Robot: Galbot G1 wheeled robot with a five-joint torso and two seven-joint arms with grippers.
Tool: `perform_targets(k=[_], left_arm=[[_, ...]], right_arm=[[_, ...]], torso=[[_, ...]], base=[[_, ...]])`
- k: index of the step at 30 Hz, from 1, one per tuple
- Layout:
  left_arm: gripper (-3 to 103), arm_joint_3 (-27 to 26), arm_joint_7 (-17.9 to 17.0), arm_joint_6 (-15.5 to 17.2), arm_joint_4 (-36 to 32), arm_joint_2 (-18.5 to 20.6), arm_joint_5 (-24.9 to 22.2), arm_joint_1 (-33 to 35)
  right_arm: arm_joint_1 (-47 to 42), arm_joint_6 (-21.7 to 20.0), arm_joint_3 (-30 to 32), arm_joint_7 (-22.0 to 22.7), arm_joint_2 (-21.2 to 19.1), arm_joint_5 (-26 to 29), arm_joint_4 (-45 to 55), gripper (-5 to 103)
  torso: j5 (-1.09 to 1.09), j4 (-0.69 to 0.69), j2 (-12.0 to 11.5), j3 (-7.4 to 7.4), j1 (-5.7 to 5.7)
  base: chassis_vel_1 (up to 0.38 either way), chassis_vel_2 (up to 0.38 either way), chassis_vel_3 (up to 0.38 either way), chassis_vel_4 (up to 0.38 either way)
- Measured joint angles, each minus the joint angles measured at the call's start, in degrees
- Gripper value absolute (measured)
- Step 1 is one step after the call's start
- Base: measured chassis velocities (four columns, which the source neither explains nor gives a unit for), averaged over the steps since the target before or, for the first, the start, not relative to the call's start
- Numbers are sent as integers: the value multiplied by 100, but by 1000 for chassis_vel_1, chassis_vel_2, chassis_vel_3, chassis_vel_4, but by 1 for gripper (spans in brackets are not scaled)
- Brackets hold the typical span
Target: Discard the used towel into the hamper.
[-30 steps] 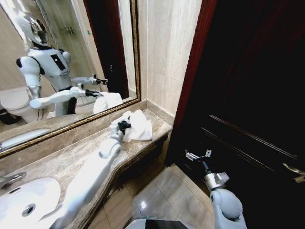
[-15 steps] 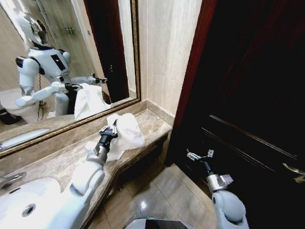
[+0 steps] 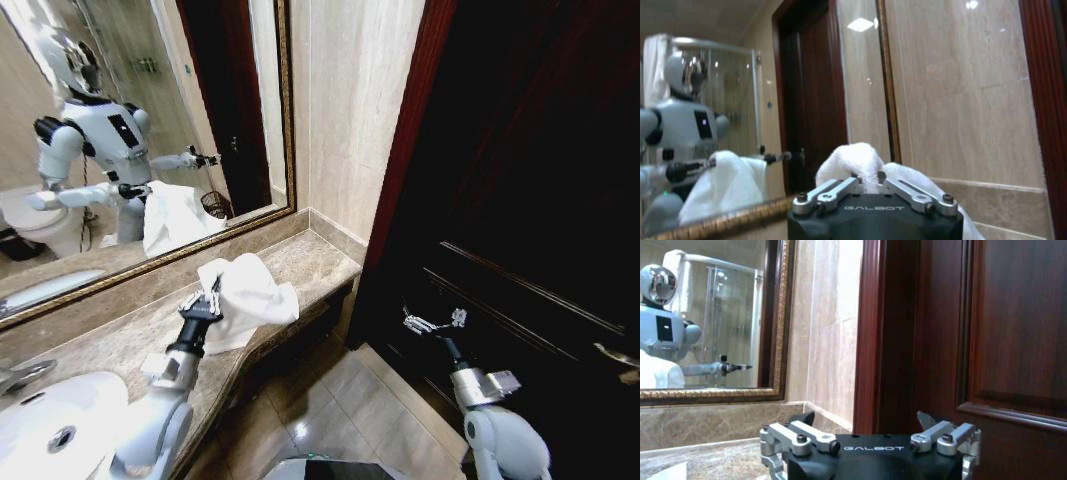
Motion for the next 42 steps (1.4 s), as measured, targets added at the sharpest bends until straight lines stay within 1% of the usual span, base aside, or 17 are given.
perform_targets(k=[1,5,8,10,11,12,13,14,15,18,20,22,27,32,35,38,42], left_arm=[[2,0,0,0,0,0,0,0],[2,57,0,-229,305,-19,-32,131],[2,72,-13,-261,292,-29,-30,160],[2,80,-15,-225,137,-55,-32,165],[2,102,-14,-140,7,-68,-25,151],[2,102,-14,-140,7,-68,-25,151],[2,143,-31,-33,-80,-76,6,118],[2,206,-108,94,-138,-88,66,67],[2,206,-108,94,-138,-88,66,67],[2,352,-358,362,-233,-110,209,-8],[2,365,-395,391,-244,-110,228,-10],[2,380,-512,450,-252,-101,302,-9],[2,376,-620,510,-265,-69,328,-6],[2,403,-655,515,-309,-51,331,-16],[2,450,-658,484,-310,-56,330,-50],[2,462,-700,360,-303,-28,321,-108],[2,451,-708,333,-310,-5,259,-156]], right_arm=[[0,0,0,0,0,0,0,100],[-40,-44,-67,43,75,-95,66,100],[-32,-73,-93,48,111,-163,66,100],[-15,-108,-101,47,133,-209,53,100],[-9,-117,-103,42,139,-219,36,100],[-9,-117,-103,42,139,-219,36,100],[-6,-119,-103,32,146,-219,18,100],[-10,-119,-103,22,157,-219,0,100],[-10,-119,-103,22,157,-219,0,100],[-62,-75,-103,-10,196,-241,-47,100],[-74,-71,-104,-16,203,-248,-48,100],[-118,-60,-117,-26,227,-265,-29,100],[-130,-47,-126,-31,250,-299,22,100],[-131,-29,-137,-40,332,-348,94,100],[-165,52,-138,-41,357,-369,96,100],[-210,139,-105,-31,358,-364,36,100],[-236,197,-99,-27,358,-362,-22,100]], torso=[[0,0,0,0,0],[-2,0,0,0,0],[-1,0,0,0,1],[-1,0,0,0,1],[1,0,0,0,1],[1,0,0,0,1],[0,0,0,0,1],[0,0,0,0,1],[0,0,0,0,1],[0,-1,0,1,2],[0,-1,-1,1,2],[0,-1,-1,1,2],[-1,0,-1,1,2],[-1,0,-2,1,2],[-1,0,-1,1,1],[-1,-1,-1,0,-1],[-1,0,-1,0,0]], base=[[0,0,0,0],[0,0,0,0],[0,0,0,0],[0,0,0,0],[0,0,0,0],[0,0,0,0],[0,0,0,0],[0,0,0,0],[0,0,0,0],[0,0,0,0],[0,0,0,0],[0,0,0,0],[0,0,0,0],[23,-22,-22,28],[59,-88,-74,68],[65,-85,-71,62],[45,-50,-53,57]])
